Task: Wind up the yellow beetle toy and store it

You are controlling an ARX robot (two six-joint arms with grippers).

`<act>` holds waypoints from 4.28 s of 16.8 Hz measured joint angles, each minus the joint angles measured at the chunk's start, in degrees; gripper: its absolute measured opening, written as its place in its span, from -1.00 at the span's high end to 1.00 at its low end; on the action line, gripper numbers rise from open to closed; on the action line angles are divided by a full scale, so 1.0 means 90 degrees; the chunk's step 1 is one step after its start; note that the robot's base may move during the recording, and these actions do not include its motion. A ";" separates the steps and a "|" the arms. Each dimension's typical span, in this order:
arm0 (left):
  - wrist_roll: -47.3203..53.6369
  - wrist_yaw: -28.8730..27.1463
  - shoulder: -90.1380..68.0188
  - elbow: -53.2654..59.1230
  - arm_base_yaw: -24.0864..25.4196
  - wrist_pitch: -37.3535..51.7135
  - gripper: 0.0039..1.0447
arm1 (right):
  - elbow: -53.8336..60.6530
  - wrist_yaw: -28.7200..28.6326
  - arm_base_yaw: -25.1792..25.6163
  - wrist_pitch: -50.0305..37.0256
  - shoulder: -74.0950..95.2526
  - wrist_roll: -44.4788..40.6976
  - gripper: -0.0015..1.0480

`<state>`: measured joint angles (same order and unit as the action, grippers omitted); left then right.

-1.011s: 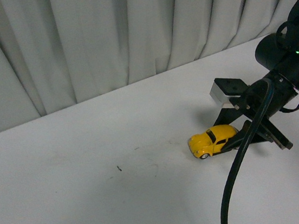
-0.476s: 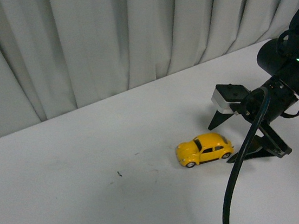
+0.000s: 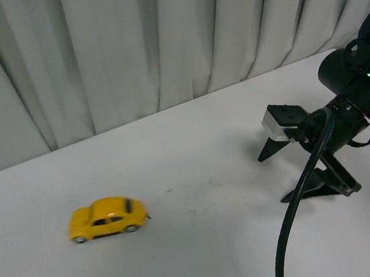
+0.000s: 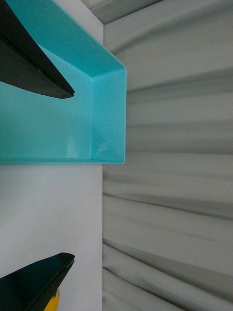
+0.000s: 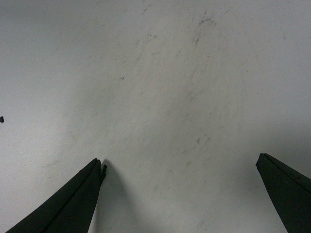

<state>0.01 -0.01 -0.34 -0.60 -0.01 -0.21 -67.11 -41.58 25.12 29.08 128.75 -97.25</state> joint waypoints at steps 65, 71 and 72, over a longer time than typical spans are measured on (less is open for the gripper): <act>0.0000 0.0000 0.0000 0.0000 -0.0005 0.0002 -0.88 | 0.7388 0.4622 -0.2790 -0.3206 -1.4290 1.0712 -0.76; -0.2181 -0.0335 -0.2237 -0.1489 -0.0034 -0.2319 -0.88 | 0.7388 0.4609 -0.2790 -0.3211 -1.4290 1.0712 -0.87; -0.2771 -0.0272 -0.2754 -0.1780 0.0117 -0.1906 -0.88 | 0.7388 0.4624 -0.2790 -0.3206 -1.4290 1.0715 -0.87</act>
<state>-24.93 -2.46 -25.12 -16.62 1.04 -17.37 -0.62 0.03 0.01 0.23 0.14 -0.82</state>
